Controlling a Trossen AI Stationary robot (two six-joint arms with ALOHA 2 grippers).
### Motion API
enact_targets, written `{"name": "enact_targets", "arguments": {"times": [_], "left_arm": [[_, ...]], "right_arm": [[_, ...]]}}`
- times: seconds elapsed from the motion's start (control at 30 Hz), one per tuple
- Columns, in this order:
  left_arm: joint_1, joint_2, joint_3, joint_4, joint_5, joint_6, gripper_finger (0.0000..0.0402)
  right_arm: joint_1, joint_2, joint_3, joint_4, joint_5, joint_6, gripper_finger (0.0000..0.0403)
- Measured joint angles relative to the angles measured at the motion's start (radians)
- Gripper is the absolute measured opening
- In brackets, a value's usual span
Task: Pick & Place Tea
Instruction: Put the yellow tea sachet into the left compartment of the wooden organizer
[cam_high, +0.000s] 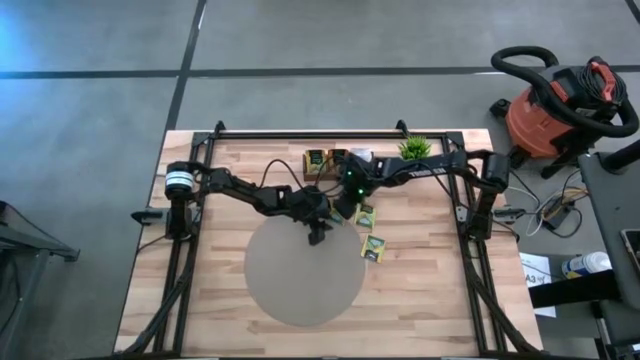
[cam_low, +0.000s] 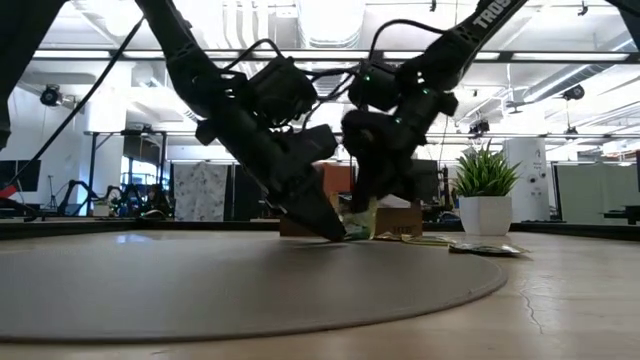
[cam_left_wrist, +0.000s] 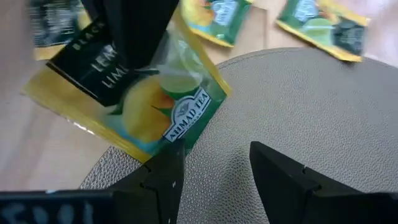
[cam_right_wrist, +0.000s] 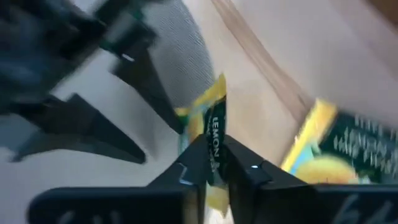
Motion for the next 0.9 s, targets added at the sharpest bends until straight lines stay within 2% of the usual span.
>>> {"name": "enact_targets", "arguments": {"times": [0.07,0.17,0.4,0.47,0.7,0.9], "left_arm": [[0.000,-0.019,-0.001,-0.013,-0.050,-0.012,0.0183],[-0.002,-0.089,-0.005,-0.067,-0.156,-0.027,0.0183],[-0.003,-0.360,-0.026,-0.348,-0.374,-0.058,0.0183],[-0.003,-0.445,-0.049,-0.375,-0.417,-0.087,0.0183],[-0.001,-0.679,-0.195,-0.317,-0.435,-0.209,0.0183],[-0.001,-0.780,-0.306,-0.225,-0.434,-0.265,0.0183]], "right_arm": [[0.000,0.000,0.026,0.000,0.000,-0.049,0.0019],[0.000,0.000,0.079,-0.024,0.006,-0.116,0.0010],[-0.045,0.000,0.233,-0.108,0.053,-0.335,0.0009],[-0.075,0.000,0.276,-0.106,0.053,-0.427,0.0009],[-0.189,0.094,0.455,-0.142,0.052,-0.679,0.0008],[-0.226,0.279,0.690,-0.389,0.021,-0.782,0.0008]]}}
